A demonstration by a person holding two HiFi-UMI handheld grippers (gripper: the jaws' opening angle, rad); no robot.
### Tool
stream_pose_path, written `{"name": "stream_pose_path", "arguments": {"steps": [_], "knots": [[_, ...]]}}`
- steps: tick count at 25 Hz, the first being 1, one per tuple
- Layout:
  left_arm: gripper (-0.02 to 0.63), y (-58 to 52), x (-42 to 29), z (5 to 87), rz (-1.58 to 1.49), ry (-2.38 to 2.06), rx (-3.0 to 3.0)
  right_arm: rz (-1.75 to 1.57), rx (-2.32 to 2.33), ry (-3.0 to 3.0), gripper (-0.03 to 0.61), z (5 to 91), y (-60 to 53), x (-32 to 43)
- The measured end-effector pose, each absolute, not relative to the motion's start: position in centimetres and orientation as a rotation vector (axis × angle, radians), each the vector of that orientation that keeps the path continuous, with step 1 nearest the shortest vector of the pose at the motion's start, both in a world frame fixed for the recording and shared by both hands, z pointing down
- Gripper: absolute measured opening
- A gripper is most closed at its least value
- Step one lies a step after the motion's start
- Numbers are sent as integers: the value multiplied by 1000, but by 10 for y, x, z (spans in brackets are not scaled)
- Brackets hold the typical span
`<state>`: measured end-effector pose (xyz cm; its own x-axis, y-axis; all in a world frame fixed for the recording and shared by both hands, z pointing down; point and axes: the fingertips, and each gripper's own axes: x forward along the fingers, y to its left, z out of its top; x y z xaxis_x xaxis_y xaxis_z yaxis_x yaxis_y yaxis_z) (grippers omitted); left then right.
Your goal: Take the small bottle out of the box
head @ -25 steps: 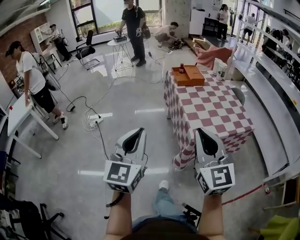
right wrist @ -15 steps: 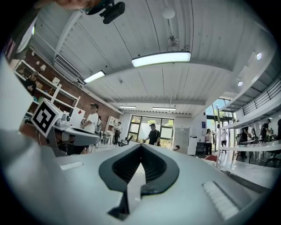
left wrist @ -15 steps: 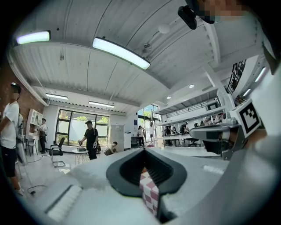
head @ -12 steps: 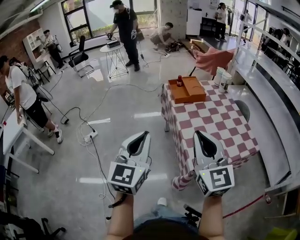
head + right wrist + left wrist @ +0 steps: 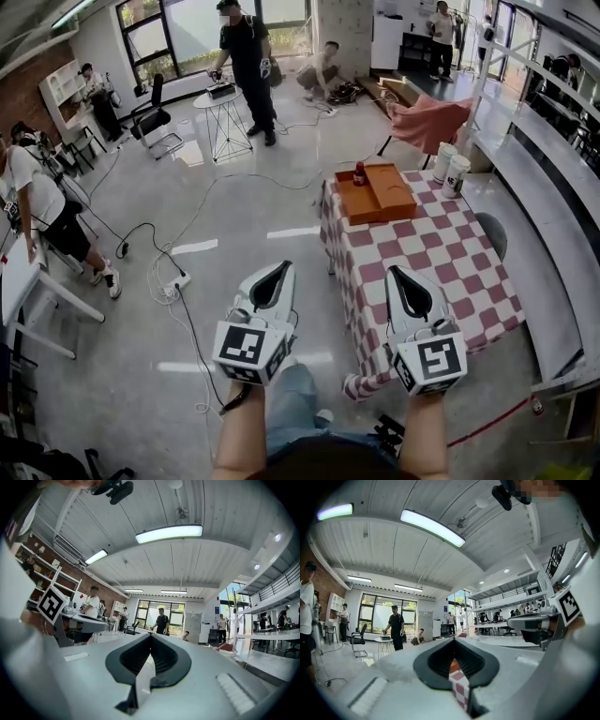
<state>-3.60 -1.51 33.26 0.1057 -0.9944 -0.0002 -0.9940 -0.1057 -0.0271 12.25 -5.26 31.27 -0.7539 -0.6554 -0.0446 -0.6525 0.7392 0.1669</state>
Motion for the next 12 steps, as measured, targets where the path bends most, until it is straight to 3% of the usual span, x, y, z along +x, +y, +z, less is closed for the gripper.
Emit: {"name": "stream_pose_path", "arguments": {"steps": [12], "knots": [[0,-153,-93,341,-18,1932,-2441,-224,1258,-2815,0,328,-169,70]]}}
